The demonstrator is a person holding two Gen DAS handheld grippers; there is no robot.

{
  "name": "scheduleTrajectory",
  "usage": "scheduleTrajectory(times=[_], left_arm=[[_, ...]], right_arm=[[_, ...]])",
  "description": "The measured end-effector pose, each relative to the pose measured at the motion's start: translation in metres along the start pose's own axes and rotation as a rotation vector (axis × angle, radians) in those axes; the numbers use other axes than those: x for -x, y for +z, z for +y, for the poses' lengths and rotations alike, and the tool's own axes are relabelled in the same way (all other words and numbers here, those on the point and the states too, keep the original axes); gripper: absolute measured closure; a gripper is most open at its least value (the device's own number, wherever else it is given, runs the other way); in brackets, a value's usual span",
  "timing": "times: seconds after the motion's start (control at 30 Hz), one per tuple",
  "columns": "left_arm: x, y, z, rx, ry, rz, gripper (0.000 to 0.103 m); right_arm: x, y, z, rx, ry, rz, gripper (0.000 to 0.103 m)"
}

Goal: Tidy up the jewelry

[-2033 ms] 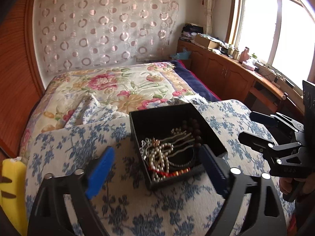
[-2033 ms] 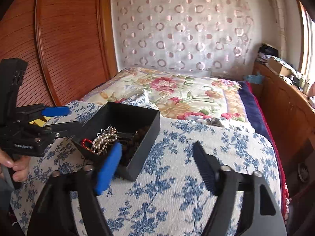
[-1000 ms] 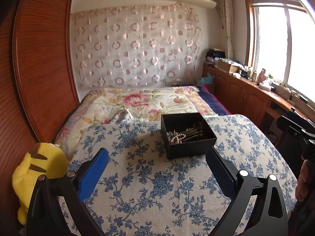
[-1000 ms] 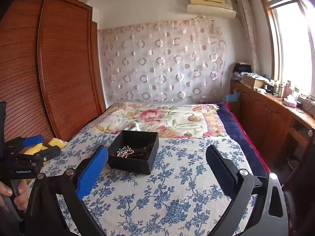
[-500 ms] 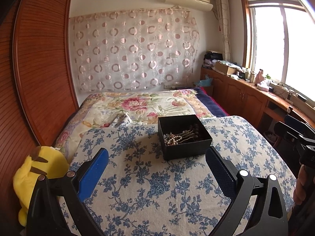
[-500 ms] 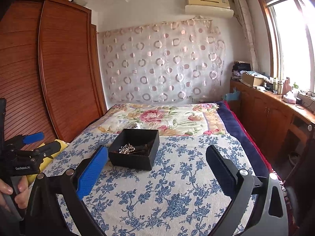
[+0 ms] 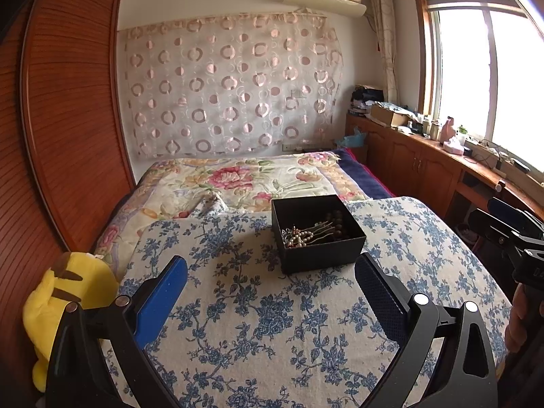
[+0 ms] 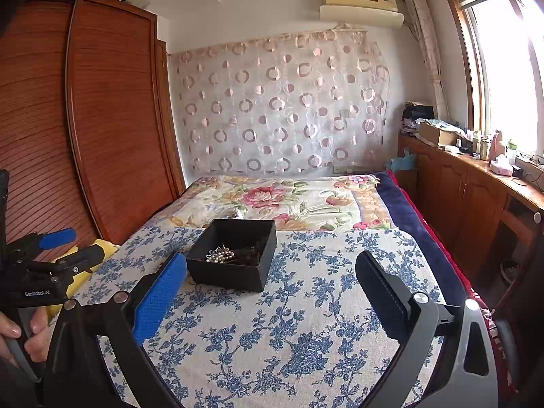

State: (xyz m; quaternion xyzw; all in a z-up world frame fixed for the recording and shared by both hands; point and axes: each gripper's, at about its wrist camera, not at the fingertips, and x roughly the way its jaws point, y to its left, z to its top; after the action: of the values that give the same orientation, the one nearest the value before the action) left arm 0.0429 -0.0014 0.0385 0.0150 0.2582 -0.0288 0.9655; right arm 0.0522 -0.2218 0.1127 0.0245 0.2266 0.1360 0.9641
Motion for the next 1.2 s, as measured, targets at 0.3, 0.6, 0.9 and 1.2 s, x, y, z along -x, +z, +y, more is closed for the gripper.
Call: scheduleTrajectory(times=[0.3,0.6,0.9,1.2], left_arm=[[-0.0005,-0.0017,0.0010,-0.004,0.000,0.003,0.008],[-0.0003,-0.0012,-0.0013,-0.002,0.001,-0.005,0.008],[0.0007,-0.0006,-0.0030,-0.004,0.003,-0.011,0.008],[0.0011,0.0002,-0.0034,-0.004,0.004,-0.013,0.008]], right_arm=[[-0.0037,-0.0029,0.0004,-0.004,0.001,0.007,0.003],[-0.0045,-0.0046,0.0012,-0.002,0.002,0.007,0.003],[-0.0059,-0.0052,0.0014,-0.005,0.001,0.007,0.003],[-0.0066,-0.0058,0.0010,-0.004,0.002,0.008,0.003]])
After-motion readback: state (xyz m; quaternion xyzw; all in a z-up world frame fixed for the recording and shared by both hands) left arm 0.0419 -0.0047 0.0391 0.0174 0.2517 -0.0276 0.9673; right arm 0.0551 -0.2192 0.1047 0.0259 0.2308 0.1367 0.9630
